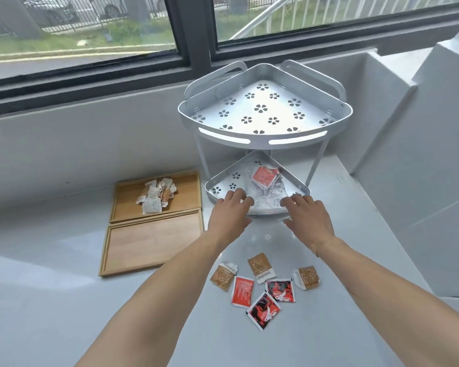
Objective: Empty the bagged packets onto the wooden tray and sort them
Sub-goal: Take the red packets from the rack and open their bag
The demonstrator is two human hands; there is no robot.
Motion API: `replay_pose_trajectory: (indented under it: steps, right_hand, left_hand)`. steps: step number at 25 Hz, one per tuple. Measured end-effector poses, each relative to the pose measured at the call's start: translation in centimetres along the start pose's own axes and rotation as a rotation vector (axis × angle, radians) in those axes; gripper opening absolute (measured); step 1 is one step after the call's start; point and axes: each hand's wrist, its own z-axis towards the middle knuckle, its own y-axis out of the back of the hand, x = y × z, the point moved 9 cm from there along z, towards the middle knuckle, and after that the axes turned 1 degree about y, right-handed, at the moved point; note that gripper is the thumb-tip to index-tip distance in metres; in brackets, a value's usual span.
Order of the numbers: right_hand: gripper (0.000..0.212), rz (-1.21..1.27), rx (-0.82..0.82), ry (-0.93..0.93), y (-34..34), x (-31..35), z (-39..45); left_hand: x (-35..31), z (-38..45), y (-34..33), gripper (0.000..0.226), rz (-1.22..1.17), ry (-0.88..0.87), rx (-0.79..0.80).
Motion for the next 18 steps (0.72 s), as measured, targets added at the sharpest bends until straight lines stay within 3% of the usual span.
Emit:
replay_pose_trajectory:
  steps: [7,18]
  right_hand:
    - [0.017,-0.015,-0.03,-0.053,-0.3,-1.0,1.2]
    - [0.018,0.266,-0.242,-0.114,7.3,0.1,1.3]
  left_hand:
    - [-1.0,1.4,-1.0,0.01,-0.007,-0.041,-0.032]
    - [0.5,0.5,5.6,0.021,-0.052,0.102,-0.142]
